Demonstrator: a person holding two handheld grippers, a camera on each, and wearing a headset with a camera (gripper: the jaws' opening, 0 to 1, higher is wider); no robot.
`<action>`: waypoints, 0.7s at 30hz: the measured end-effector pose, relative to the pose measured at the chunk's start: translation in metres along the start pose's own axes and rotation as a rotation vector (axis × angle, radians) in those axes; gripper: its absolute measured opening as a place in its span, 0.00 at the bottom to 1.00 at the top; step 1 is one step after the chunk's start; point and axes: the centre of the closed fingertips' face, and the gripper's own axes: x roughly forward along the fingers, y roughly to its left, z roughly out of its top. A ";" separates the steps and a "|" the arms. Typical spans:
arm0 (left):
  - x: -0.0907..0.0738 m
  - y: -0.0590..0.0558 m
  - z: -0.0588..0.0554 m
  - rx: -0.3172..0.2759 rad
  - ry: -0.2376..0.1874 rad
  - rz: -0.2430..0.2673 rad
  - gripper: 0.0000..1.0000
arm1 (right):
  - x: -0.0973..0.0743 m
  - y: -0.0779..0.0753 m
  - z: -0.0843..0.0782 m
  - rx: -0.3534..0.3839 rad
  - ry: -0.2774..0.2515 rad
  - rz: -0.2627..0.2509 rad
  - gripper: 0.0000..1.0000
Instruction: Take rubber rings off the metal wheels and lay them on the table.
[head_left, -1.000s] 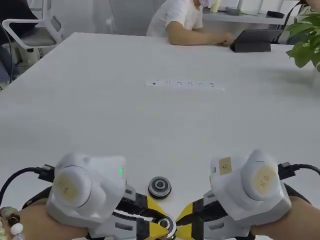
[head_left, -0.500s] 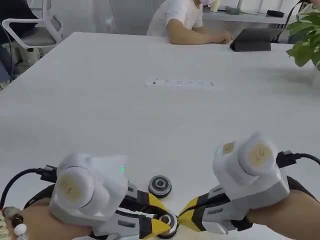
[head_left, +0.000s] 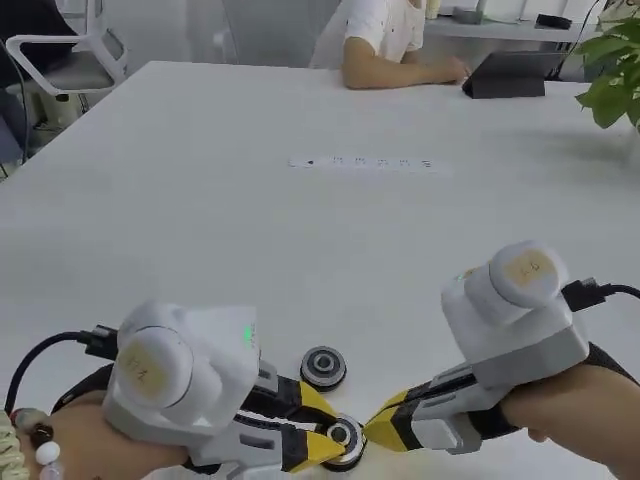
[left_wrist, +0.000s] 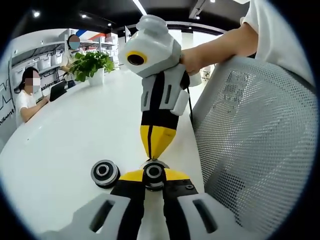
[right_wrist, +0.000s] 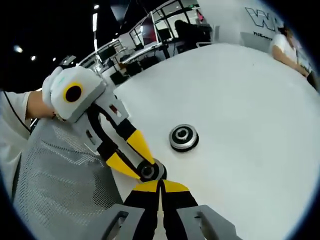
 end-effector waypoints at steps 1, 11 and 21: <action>0.000 0.000 0.000 0.017 0.008 0.002 0.07 | 0.001 -0.001 0.000 0.043 -0.004 0.002 0.00; 0.001 0.002 0.001 0.056 0.022 0.015 0.07 | 0.000 0.001 0.003 0.114 -0.015 0.016 0.00; 0.000 0.001 0.001 0.068 0.021 0.011 0.07 | -0.001 0.006 0.006 0.128 -0.028 0.043 0.00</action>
